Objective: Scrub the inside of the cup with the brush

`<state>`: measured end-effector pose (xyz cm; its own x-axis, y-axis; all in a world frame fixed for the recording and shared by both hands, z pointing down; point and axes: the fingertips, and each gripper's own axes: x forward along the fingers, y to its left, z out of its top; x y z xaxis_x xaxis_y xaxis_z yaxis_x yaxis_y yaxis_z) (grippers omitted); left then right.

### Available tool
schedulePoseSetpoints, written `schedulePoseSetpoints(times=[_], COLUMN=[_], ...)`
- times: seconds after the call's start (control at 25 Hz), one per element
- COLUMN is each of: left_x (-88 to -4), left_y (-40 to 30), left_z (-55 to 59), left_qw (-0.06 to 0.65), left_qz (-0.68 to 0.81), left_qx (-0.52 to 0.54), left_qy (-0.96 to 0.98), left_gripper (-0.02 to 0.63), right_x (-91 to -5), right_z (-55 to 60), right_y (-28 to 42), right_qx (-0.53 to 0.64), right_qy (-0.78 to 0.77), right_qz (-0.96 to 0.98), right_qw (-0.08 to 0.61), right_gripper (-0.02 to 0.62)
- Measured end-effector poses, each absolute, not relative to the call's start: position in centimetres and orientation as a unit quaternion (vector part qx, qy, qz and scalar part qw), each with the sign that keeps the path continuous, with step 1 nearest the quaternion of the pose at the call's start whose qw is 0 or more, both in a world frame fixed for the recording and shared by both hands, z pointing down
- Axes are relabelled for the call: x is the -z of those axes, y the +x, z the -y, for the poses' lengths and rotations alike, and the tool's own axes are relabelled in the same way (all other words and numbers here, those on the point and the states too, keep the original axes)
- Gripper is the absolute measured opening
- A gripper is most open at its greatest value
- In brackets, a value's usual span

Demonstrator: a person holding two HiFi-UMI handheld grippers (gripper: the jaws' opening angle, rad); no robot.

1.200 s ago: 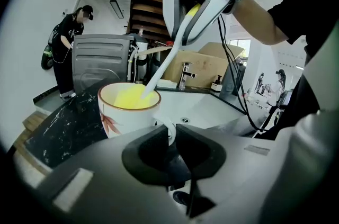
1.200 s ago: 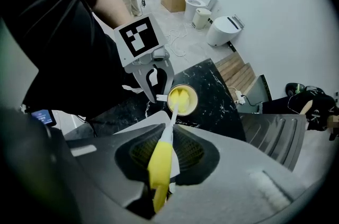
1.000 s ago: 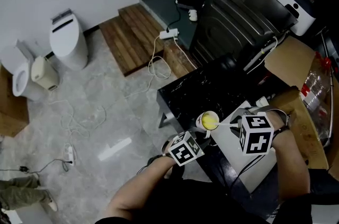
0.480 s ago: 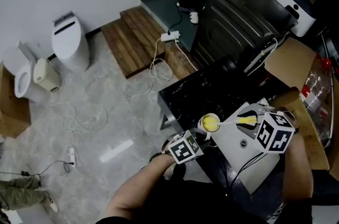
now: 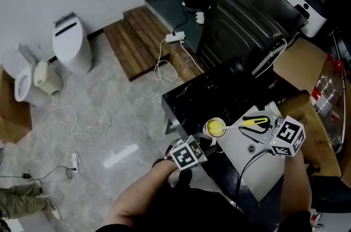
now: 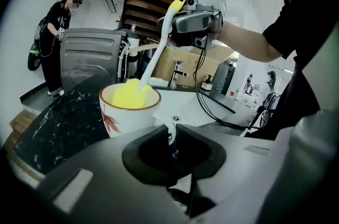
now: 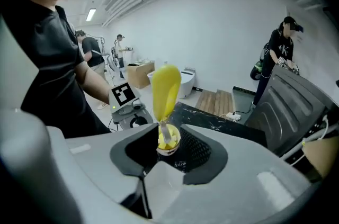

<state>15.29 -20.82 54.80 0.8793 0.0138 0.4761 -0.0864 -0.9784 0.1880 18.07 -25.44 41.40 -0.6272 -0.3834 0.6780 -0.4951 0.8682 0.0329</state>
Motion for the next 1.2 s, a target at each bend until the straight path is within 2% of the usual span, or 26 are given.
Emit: schedulePoseSetpoints(times=[0.16,0.44,0.64,0.84,1.04,1.2], left_x=[-54.8,-54.7,-54.7,-54.7,-54.8,-54.7], left_y=[15.3,15.3,15.4,15.7,15.9,15.9], left_z=[20.8,21.0,21.4,21.4,21.4,21.4], left_qw=[0.103,0.108,0.110,0.109,0.103,0.103], left_qz=[0.017,0.023,0.026,0.029,0.028,0.029], left_qx=[-0.247,-0.245,-0.247,-0.246,-0.248,-0.248], left_qy=[0.963,0.963,0.962,0.963,0.963,0.963], left_gripper=[0.063,0.063,0.064,0.063,0.063,0.063], right_x=[-41.7,-41.0,-40.6,-38.4,-37.8,-38.3], right_z=[25.5,25.0,23.8,24.9,26.9,28.2], right_y=[15.9,16.1,15.6,15.6,13.5,10.9], right_qx=[-0.065,-0.024,-0.055,-0.121,-0.124,-0.098], right_qy=[0.215,0.237,0.217,0.240,0.269,0.275], right_qz=[0.913,0.888,0.875,0.892,0.906,0.910], right_qw=[0.340,0.393,0.430,0.363,0.302,0.294], right_gripper=[0.046,0.049,0.043,0.044,0.043,0.043])
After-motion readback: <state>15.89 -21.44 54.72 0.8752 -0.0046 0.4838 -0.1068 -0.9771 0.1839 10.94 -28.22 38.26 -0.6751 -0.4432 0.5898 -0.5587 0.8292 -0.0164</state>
